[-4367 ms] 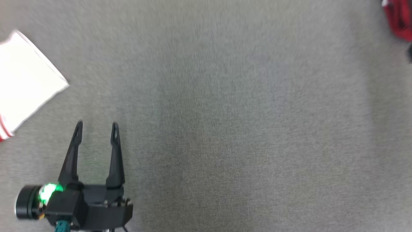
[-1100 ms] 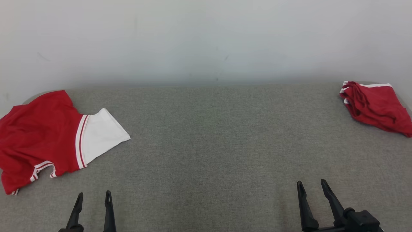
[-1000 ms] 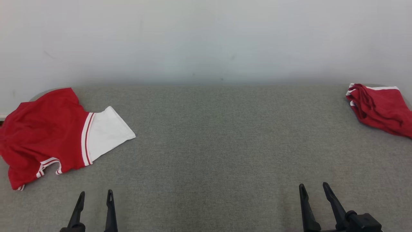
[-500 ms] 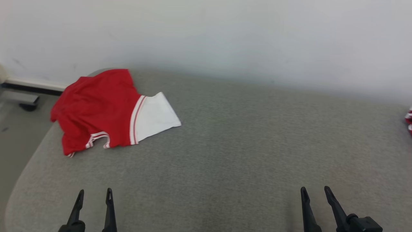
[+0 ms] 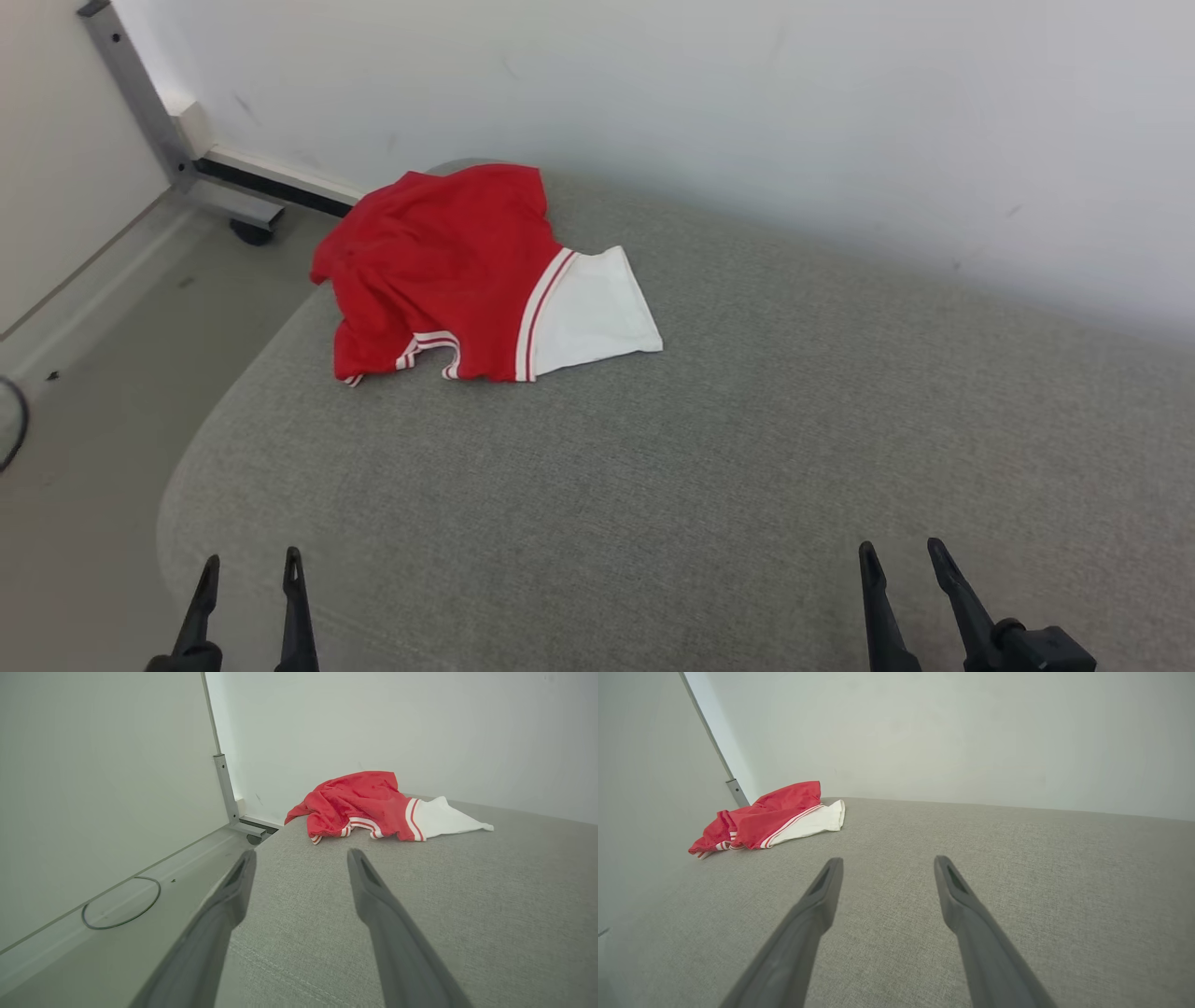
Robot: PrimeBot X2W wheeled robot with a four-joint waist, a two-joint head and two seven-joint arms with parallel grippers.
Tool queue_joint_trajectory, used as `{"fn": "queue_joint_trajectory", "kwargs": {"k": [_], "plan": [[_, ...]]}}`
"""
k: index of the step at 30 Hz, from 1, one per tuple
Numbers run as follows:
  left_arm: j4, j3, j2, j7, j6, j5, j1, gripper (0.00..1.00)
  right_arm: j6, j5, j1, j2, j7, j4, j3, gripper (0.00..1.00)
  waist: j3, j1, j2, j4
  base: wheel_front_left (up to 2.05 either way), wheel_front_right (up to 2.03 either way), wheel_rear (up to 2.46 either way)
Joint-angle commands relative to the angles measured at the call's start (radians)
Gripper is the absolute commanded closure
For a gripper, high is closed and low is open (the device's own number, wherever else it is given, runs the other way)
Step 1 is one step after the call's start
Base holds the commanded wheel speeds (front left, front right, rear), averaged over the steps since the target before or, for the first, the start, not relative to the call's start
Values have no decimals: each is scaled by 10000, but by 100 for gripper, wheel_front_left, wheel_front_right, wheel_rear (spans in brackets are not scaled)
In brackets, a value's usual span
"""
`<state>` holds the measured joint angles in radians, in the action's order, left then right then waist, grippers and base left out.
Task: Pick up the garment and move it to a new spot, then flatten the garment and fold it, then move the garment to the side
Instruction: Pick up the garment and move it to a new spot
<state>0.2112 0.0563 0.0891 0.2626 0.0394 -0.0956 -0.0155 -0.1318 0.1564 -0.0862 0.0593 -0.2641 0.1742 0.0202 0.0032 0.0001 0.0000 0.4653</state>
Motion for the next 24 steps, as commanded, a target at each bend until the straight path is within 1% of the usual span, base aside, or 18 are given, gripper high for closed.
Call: {"fn": "queue_joint_trajectory", "kwargs": {"k": [1,7,12,16,20,24], "plan": [[-53,55,27,32,-53,-32,-19,0,25,-118,18,6,1,-33,-58,0,88,-1,0,430,0,0,0],[-278,271,-17,32,-125,-166,-142,0,25,-79,331,191,1,43,-279,0,318,-1,0,539,0,0,0],[-398,400,-66,32,-208,-213,-220,0,25,-30,450,227,1,93,-371,0,358,-1,0,548,0,0,0],[-274,443,-46,32,-103,-307,174,0,25,-28,411,261,1,-6,-245,0,395,-1,0,482,0,0,0],[-115,541,56,31,-6,-500,986,0,25,-125,596,386,1,-180,-166,0,765,-1,0,-23,0,0,0],[86,685,190,31,5,-658,2208,0,25,-171,855,554,1,-298,-181,0,1275,-1,0,-717,0,0,0]]}}
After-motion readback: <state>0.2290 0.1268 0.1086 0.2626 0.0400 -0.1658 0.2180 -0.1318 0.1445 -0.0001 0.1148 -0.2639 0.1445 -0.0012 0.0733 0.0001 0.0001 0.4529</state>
